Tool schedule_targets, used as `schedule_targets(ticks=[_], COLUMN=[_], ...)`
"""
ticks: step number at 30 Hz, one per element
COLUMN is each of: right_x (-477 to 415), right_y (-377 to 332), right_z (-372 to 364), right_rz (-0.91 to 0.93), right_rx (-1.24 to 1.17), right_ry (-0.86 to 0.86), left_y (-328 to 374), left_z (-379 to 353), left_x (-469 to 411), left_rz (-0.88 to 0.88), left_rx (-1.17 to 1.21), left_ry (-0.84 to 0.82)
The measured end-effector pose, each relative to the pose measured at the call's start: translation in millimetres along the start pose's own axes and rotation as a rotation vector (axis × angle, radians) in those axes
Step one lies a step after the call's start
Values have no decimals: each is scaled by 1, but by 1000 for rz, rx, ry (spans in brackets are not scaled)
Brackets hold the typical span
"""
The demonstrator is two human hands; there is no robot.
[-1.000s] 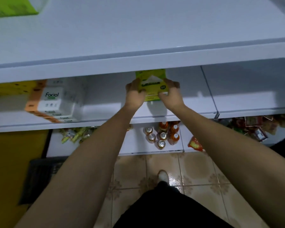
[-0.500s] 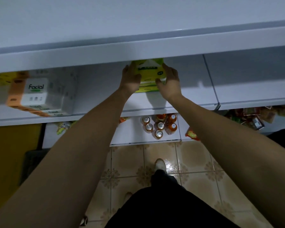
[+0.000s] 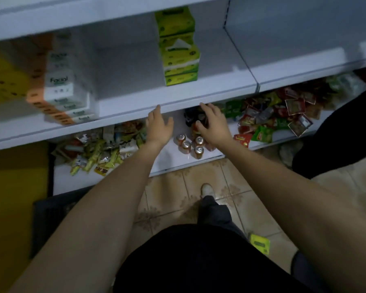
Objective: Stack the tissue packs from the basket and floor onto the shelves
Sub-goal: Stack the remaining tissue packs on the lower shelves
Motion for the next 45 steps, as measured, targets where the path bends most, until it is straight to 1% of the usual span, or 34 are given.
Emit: schedule_targets(ticks=[4,6,10,14,16,18,21,24,26,28,30,33,36,38,40,41,43,45], right_x=[83,126,211,290,325,352,391,407,409,408,402,394,390,385,379,376,374,374], right_y=[29,54,123,200,240,281,342,411,459,520,584,667,737,774,797,802,797,772], right_z=[-39,-59,-91,-100,-103,-105,-125,-172,-212,-265,-320,-399,-458,-488,-507,-511,-510,-502], right_rz=[-60,-129,-326,-502,-585,-650,-786,-878,-920,-978,-1016,-1033,-1050,-1065,-1065,-1055,-1062,-1062], right_rx=[26,13,-51,-97,-140,-178,-286,-375,-428,-483,-506,-491,-461,-452,-510,-553,-644,-711], right_ry=[-68,-129,-265,-294,-285,-239,-179,-167,-157,-113,-71,-71,-53,-75,-84,-58,34,110], left_y=[-6,-4,5,10,7,6,-4,-28,-58,-103,-151,-221,-278,-308,-327,-332,-336,-332], left_z=[-63,-97,-168,-246,-288,-335,-418,-506,-562,-630,-696,-780,-860,-905,-937,-946,-949,-930], left_x=[58,85,129,168,183,192,206,205,195,180,160,133,119,113,110,108,102,99], left_rz=[-120,-165,-190,-182,-154,-132,-114,-116,-123,-120,-121,-106,-99,-67,-37,-28,13,61], left_rx=[-231,-298,-329,-370,-360,-346,-362,-338,-345,-373,-390,-402,-378,-349,-314,-279,-190,-125], left_ry=[-216,-302,-446,-596,-644,-680,-819,-938,-987,-1038,-1050,-1012,-1077,-1119,-1138,-1122,-1045,-956])
Point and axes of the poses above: each hand's wrist, its own x-axis away from the middle knuckle, its own z-axis out of the back of the hand, y = z × x, the point moved 9 cm from there along -x, towards the middle knuckle, and after that the axes turned 10 degrees about -y, right-handed, at the moved point
